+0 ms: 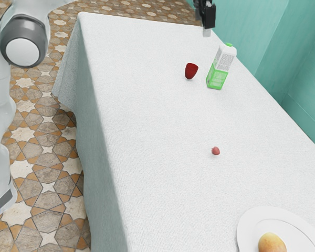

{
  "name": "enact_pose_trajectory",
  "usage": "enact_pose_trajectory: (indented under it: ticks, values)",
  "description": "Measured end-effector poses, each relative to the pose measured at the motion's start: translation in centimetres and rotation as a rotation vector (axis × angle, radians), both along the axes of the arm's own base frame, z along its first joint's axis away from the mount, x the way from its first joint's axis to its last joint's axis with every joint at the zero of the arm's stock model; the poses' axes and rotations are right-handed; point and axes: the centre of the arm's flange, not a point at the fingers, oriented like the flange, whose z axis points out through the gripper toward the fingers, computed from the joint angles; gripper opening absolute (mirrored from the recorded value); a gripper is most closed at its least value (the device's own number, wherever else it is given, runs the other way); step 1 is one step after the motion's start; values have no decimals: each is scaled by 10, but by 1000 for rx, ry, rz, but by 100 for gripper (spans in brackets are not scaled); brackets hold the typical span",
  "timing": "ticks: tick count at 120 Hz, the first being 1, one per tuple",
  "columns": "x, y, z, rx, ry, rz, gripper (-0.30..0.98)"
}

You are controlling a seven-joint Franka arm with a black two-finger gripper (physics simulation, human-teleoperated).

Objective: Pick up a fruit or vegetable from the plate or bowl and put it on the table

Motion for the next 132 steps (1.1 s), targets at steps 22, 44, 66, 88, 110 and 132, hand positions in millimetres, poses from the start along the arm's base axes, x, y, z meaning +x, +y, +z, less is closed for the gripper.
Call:
enact_pose_trajectory:
  ticks: [22, 44, 66, 88, 110, 132]
  values:
    - [87, -92, -127, 14, 158, -190, 66]
    - [98, -155, -162, -25, 173, -323, 66]
    - [87, -227, -171, -82, 136, -439, 66]
    - [121, -286, -216, -108, 18, -494, 66]
    - [104, -342, -202, -91, -129, -509, 66]
    - [78, -389, -194, -191, -168, -570, 66]
